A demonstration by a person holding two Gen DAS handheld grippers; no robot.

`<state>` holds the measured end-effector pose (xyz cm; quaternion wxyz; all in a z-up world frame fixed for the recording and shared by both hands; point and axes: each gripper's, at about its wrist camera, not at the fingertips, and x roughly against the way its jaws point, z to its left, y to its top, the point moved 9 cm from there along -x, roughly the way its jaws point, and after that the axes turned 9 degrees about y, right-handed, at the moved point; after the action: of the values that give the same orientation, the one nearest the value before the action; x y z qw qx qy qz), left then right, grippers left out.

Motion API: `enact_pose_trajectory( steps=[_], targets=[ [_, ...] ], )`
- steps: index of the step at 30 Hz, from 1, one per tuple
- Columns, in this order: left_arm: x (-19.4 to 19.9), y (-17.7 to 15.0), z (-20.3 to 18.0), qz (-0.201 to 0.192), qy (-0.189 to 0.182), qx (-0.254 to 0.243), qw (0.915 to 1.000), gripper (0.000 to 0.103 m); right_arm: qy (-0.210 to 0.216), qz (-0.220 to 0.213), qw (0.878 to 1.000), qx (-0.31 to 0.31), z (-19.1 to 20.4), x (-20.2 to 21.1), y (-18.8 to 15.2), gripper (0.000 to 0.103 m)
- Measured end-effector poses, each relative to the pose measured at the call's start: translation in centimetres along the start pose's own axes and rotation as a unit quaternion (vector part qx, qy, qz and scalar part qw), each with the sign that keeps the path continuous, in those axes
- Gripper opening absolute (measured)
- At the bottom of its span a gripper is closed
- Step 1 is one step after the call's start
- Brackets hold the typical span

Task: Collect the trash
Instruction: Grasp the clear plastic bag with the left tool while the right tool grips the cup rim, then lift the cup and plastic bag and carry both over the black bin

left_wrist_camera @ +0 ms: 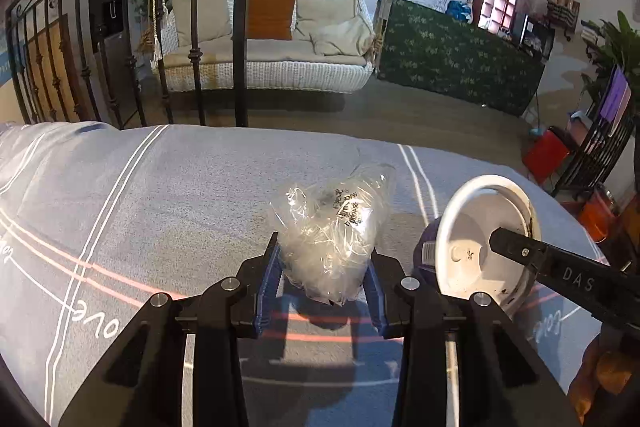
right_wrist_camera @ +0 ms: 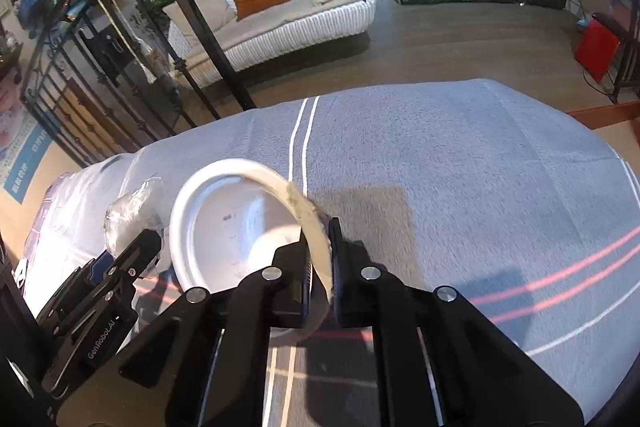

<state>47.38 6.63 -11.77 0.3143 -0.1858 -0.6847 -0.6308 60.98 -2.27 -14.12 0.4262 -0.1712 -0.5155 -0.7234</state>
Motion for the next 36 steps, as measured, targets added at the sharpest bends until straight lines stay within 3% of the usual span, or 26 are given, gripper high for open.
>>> enact_pose_trajectory(
  steps=[5,17,24,31,36],
  targets=[
    [2.4,-1.0,-0.4,-0.005,-0.017,0.021,0.9996,0.037,0.008,-0.023,1.0,0.018,0.7,3.7,-1.1,0.009],
    [9.6,-6.3,-2.7,-0.017,-0.044,-0.008,0.9988,0.037,0.003,-0.066,0.995,0.069,0.9,14.5,-7.6,0.009],
    [12.6,-7.5,-2.8,-0.026,-0.06,-0.012,0.9978,0.037,-0.016,-0.096,0.992,0.08,0.0,20.3,-11.2,0.009],
    [15.7,-9.4,-5.7,-0.043,-0.092,-0.038,0.9941,0.037,-0.038,-0.12,0.991,0.049,-3.3,25.5,-15.4,0.009],
    [17.9,-11.4,-9.8,-0.048,-0.135,-0.072,0.9871,0.037,-0.066,-0.13,0.989,0.008,-7.2,29.0,-18.6,0.009]
  ],
)
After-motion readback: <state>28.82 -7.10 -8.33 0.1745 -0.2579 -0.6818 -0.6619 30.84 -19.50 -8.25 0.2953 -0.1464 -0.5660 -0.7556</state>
